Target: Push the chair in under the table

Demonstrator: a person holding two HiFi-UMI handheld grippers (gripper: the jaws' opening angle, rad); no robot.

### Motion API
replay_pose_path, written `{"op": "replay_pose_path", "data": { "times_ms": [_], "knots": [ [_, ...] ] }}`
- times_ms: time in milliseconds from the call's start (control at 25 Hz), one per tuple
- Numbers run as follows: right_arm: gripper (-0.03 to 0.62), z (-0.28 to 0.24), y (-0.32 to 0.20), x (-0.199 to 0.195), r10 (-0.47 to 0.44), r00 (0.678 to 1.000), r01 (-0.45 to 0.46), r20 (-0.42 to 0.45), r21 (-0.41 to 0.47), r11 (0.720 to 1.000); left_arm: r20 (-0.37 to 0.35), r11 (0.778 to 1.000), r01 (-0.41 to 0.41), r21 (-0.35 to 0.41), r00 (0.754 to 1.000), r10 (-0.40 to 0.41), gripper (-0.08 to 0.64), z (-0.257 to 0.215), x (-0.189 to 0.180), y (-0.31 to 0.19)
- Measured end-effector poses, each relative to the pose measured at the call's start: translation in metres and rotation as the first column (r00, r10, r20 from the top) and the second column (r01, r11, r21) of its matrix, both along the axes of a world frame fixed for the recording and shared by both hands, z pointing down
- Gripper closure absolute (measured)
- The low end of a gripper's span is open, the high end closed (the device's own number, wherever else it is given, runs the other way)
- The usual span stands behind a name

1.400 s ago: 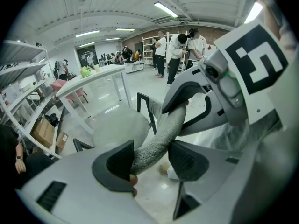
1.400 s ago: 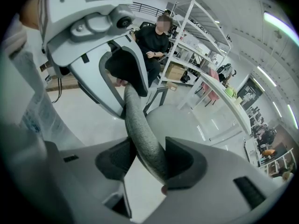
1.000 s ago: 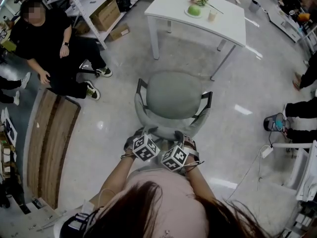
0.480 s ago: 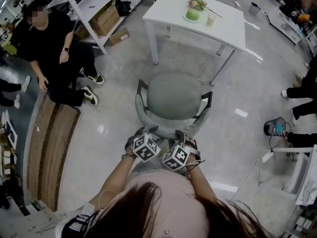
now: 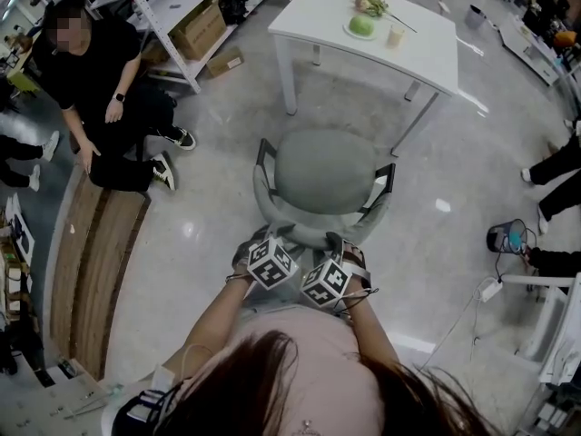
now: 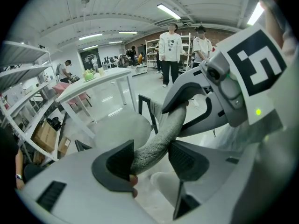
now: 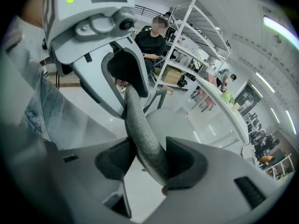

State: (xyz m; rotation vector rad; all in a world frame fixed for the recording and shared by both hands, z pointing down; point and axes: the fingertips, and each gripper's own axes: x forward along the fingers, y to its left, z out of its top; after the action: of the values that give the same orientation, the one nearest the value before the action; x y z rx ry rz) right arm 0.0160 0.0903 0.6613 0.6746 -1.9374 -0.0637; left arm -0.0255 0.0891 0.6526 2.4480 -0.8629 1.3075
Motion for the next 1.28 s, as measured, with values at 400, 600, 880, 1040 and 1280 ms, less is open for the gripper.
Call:
{"op": "replay_pose_path", "data": {
  "times_ms": [400, 600, 880, 1040, 1280],
  "knots": [
    [0.384, 0.0, -0.016, -0.006, 0.004, 1.0, -0.004, -0.001, 0.002, 1.0, -0.009, 1.0, -0.001, 0.001, 1.0, 0.001, 0.327, -0.001, -0.006, -0.018],
    [0.385, 0.001, -0.029, -0.009, 0.007, 1.0, -0.007, 0.0, -0.011, 1.0, 0.0, 1.0, -0.006, -0.022, 1.0, 0.006, 0.327, 0.0, -0.009, -0.031],
    [0.385, 0.0, -0.048, -0.013, 0.013, 1.0, -0.013, 0.002, 0.001, 1.0, 0.003, 1.0, -0.019, -0.02, 1.0, 0.019, 0.327, -0.001, -0.013, -0.05],
    [0.385, -0.002, -0.059, -0.015, 0.015, 1.0, -0.015, 0.002, 0.013, 1.0, -0.002, 1.0, -0.022, -0.007, 1.0, 0.022, 0.327, 0.0, -0.015, -0.06],
    [0.385, -0.001, -0.068, -0.013, 0.017, 1.0, -0.017, -0.002, 0.014, 1.0, -0.006, 1.0, -0.028, -0.004, 1.0, 0.028, 0.327, 0.001, -0.012, -0.069]
  ]
}}
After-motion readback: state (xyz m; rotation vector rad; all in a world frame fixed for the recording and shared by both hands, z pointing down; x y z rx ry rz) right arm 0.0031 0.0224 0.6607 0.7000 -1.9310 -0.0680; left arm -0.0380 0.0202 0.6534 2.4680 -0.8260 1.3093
